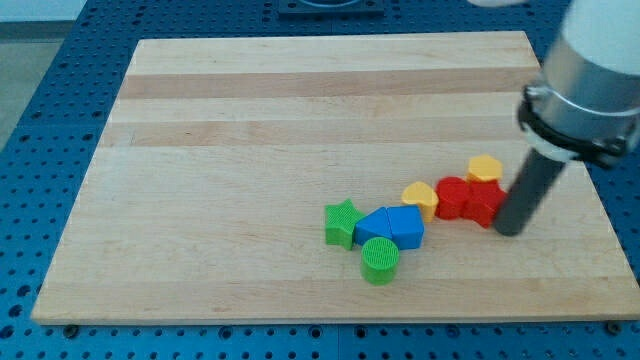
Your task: Move the red blocks towards the center of the board
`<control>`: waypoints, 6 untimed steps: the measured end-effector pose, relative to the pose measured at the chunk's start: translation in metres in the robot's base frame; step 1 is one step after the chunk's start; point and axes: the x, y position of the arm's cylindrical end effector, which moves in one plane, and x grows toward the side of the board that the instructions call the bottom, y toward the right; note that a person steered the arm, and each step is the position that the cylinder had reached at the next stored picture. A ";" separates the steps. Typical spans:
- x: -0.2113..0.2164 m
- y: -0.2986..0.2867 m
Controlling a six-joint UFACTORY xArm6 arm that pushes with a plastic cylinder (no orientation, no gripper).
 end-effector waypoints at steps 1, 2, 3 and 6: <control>-0.004 -0.082; -0.015 -0.139; -0.015 -0.123; -0.004 0.007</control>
